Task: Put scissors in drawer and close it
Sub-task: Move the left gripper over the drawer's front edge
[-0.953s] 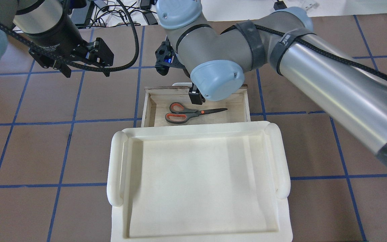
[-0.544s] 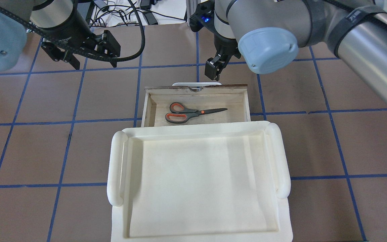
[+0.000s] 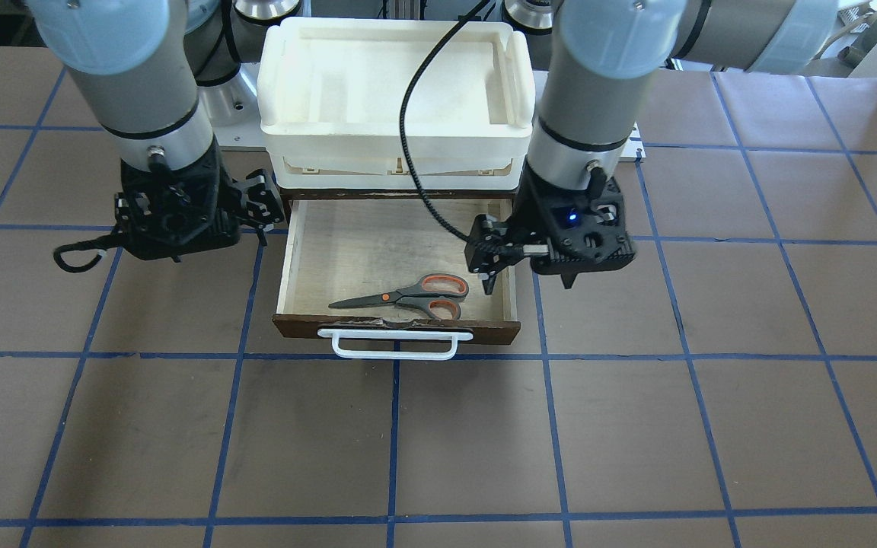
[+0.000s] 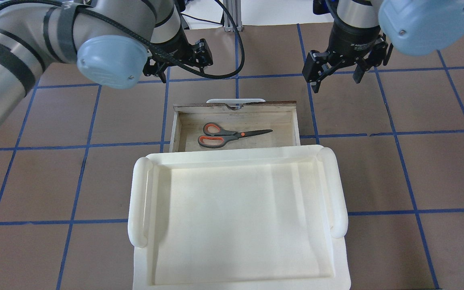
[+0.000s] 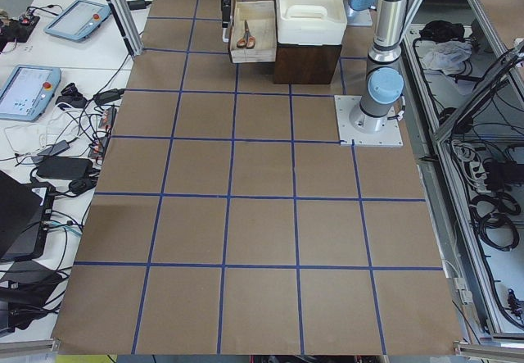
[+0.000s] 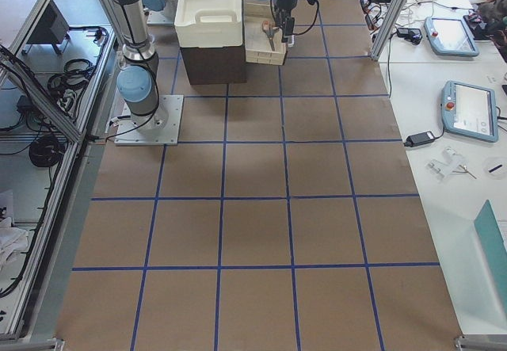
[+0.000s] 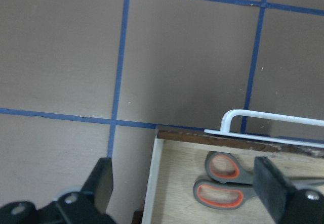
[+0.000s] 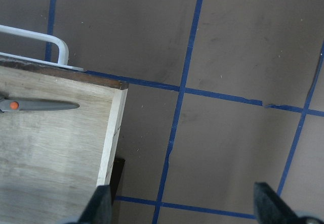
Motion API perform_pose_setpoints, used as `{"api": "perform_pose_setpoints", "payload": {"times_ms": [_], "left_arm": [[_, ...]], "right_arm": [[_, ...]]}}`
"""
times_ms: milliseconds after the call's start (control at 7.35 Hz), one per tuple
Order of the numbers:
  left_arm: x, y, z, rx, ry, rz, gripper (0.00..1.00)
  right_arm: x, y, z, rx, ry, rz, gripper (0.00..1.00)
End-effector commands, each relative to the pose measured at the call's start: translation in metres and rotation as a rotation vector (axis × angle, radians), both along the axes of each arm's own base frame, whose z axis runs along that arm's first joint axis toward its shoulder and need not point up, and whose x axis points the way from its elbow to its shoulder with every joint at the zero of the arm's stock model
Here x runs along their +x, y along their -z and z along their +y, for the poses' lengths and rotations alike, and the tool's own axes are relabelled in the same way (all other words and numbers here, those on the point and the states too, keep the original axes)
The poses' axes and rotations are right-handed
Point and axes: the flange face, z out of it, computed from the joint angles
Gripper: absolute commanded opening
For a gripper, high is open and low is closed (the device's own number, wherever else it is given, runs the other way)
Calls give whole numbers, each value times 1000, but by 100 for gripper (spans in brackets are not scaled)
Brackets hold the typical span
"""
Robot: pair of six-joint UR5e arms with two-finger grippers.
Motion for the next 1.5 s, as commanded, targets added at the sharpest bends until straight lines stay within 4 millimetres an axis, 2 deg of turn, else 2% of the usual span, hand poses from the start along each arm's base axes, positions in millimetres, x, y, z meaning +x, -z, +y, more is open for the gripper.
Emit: {"api": "perform_pose_setpoints", "payload": {"times_ms": [0,136,272,680,1089,1361], "left_arm": [[-58,47,-28,27,70,-9,100],[-74,69,-43,27,85,-9,100],[-84,96,-49,57,99,-19,100],[-88,143,-62,102,136,-72,100],[-98,169,-65,134,151,-71,100],[-101,180,-62,170,150,-79,100]], "right_arm": [[-12,-19,10,-31,24,12,100],[-10,-23,11,-45,26,7,100],[-10,-23,9,-62,38,1,100],[-17,-24,6,-74,50,-1,100],[-19,-28,11,-80,56,1,100],[-19,-23,13,-70,53,6,100]]}}
